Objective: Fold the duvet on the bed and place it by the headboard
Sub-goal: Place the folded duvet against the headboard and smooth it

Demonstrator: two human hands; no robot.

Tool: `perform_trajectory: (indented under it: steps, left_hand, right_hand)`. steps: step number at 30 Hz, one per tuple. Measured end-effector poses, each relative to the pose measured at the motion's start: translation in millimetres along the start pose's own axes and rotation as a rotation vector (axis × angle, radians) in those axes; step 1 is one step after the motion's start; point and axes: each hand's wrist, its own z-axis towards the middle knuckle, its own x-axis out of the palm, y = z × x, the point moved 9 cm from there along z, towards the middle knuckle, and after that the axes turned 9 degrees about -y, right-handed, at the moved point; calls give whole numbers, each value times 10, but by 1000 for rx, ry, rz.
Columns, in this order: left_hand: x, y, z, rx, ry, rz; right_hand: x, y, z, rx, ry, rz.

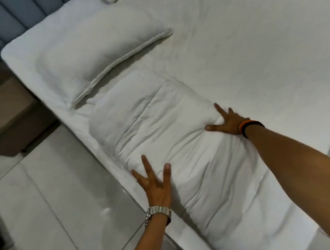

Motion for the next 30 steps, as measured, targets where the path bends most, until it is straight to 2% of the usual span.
perform_trajectory:
  steps: [4, 12, 17, 22, 30]
  left_hand:
    - [188, 36, -129, -151, -25, -172]
    - [89, 107, -96, -243, -116, -294]
    - [-98, -245, -88, -116, -203, -428]
    - [-412, -781, -10, 5, -206, -583]
    - [-1434, -1792, 1015, 258, -27, -595]
  right_hand:
    - [58, -103, 173, 9, 11, 33]
    - [-28, 93, 10, -83, -12, 345]
    - [-214, 337, -324, -206, -75, 568]
    - [-588, 678, -732, -253, -148, 728]
    - [-1295, 1633, -1129, -315, -384, 863]
